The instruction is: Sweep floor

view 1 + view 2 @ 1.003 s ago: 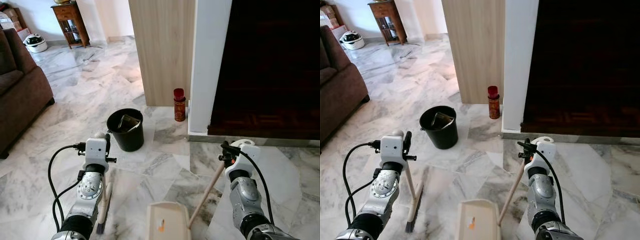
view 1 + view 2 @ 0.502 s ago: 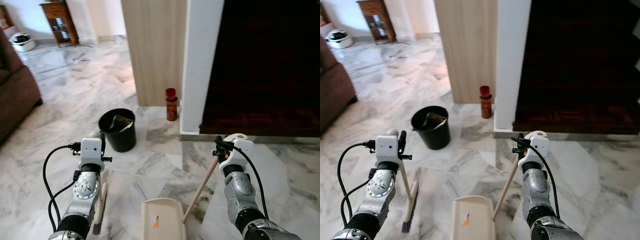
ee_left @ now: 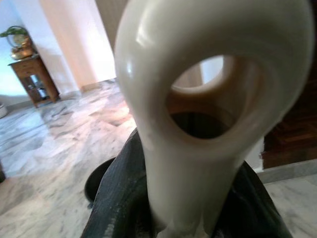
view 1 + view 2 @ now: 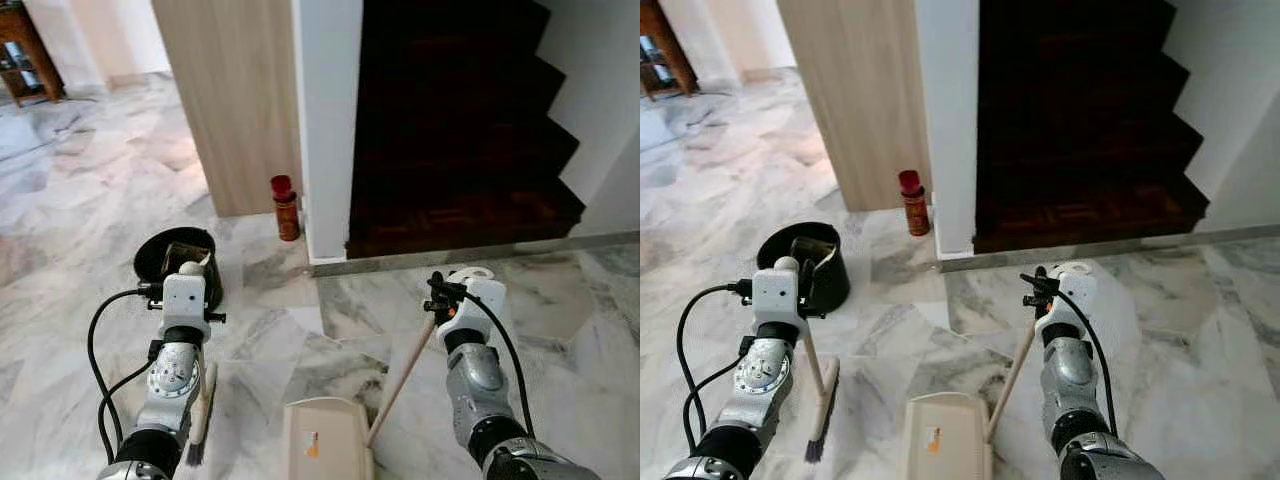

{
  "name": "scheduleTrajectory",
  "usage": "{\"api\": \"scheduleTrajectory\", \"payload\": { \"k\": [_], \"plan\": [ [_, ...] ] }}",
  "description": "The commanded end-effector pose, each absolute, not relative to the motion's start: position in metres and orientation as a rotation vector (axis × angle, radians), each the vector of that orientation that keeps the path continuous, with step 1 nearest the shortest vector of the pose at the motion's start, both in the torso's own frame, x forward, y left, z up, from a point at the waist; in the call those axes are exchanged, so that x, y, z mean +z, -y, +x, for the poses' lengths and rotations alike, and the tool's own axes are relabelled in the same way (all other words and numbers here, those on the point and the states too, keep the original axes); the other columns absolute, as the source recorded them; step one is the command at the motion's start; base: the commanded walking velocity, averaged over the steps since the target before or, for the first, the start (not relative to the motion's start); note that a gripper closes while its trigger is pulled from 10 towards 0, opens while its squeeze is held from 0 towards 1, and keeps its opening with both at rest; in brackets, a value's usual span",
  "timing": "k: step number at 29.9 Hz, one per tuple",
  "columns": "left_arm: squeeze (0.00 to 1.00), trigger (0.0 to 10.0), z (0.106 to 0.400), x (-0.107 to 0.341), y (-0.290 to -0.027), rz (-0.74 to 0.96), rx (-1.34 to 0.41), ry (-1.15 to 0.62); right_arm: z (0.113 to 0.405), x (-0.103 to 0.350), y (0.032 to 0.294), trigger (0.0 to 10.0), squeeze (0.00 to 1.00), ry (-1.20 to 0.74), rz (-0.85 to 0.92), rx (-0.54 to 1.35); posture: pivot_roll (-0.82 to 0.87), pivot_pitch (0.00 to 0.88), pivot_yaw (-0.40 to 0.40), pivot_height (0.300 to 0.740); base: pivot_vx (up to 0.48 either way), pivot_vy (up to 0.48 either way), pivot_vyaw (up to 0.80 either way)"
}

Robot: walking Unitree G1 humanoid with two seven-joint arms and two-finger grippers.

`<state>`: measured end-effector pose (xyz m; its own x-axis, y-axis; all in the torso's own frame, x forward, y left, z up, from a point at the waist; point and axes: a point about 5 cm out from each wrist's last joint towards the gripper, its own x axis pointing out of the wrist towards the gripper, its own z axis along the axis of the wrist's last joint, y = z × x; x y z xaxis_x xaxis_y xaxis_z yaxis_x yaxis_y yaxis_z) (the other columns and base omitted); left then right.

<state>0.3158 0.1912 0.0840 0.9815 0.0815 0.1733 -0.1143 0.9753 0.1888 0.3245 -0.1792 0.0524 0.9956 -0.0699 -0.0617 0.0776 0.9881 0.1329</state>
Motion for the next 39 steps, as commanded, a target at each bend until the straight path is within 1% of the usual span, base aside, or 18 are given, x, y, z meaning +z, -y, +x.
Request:
{"api": "scheduleTrajectory", "payload": {
  "k": [1,12,16,19,26,31,34,39],
  "plan": [
    [0.0,10.0,0.3168,0.0948,-0.1971,0.217,0.1,0.222,0.3295,0.0604,0.1757,10.0,0.0,-0.021,0.151,-0.076,0.06,0.0,0.079,0.74,0.0,0.0,-0.8],
    [0.0,10.0,0.3159,0.0943,-0.1979,0.228,0.088,0.216,0.3259,0.0559,0.1749,10.0,0.0,-0.031,0.157,-0.086,0.06,0.0,0.096,0.74,0.0,0.0,-0.8],
    [0.0,10.0,0.3172,0.094,-0.1982,0.27,0.09,0.206,0.3262,0.0563,0.175,10.0,0.0,-0.03,0.156,-0.086,0.06,0.0,0.094,0.74,0.0,0.0,-0.8],
    [0.0,10.0,0.3172,0.0941,-0.1978,0.265,0.091,0.208,0.3264,0.0565,0.1754,10.0,0.0,-0.03,0.156,-0.087,0.07,0.0,0.091,0.74,0.0,-0.323,-0.8],
    [0.0,10.0,0.3177,0.0946,-0.1987,0.274,0.102,0.207,0.3274,0.0574,0.1761,10.0,0.0,-0.032,0.155,-0.086,0.07,0.0,0.087,0.74,0.0,0.0,-0.8],
    [0.0,10.0,0.3182,0.0954,-0.1973,0.27,0.102,0.213,0.3279,0.058,0.1771,10.0,0.0,-0.031,0.151,-0.086,0.07,0.0,0.083,0.74,0.0,-0.37,-0.8],
    [0.0,10.0,0.3184,0.0954,-0.1974,0.272,0.109,0.214,0.3283,0.0585,0.1784,10.0,0.0,-0.032,0.147,-0.085,0.07,0.0,0.077,0.74,0.0,0.0,-0.8],
    [0.0,10.0,0.3177,0.0947,-0.197,0.269,0.11,0.214,0.3287,0.0592,0.1791,10.0,0.0,-0.03,0.142,-0.083,0.06,0.0,0.076,0.74,0.0,-0.462,-0.8]
  ]
}}
